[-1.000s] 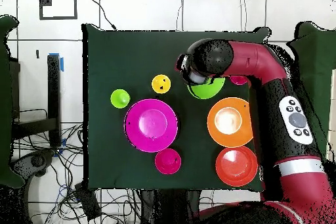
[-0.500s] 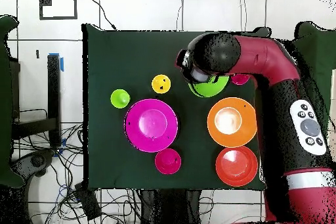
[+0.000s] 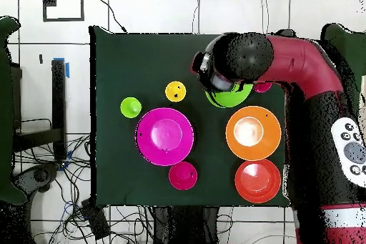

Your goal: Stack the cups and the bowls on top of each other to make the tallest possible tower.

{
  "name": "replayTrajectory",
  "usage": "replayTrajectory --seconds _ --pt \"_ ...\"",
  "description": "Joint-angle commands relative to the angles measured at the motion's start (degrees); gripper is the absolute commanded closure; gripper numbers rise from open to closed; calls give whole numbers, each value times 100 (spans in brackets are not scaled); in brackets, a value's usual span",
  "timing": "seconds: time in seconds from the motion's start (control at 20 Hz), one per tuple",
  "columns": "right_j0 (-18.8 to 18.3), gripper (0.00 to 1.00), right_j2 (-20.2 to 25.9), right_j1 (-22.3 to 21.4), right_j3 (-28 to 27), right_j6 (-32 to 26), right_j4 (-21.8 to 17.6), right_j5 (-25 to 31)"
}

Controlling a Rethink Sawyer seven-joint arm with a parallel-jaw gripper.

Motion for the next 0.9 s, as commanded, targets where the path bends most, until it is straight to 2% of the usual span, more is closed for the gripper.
replayTrajectory --seconds 0.05,0.5,0.9 --pt "-37 100 258 -521 711 -1162 191 657" --pt "33 100 188 -1074 1188 -758 489 591" --pt "249 100 55 -1269 1570 -253 617 212"
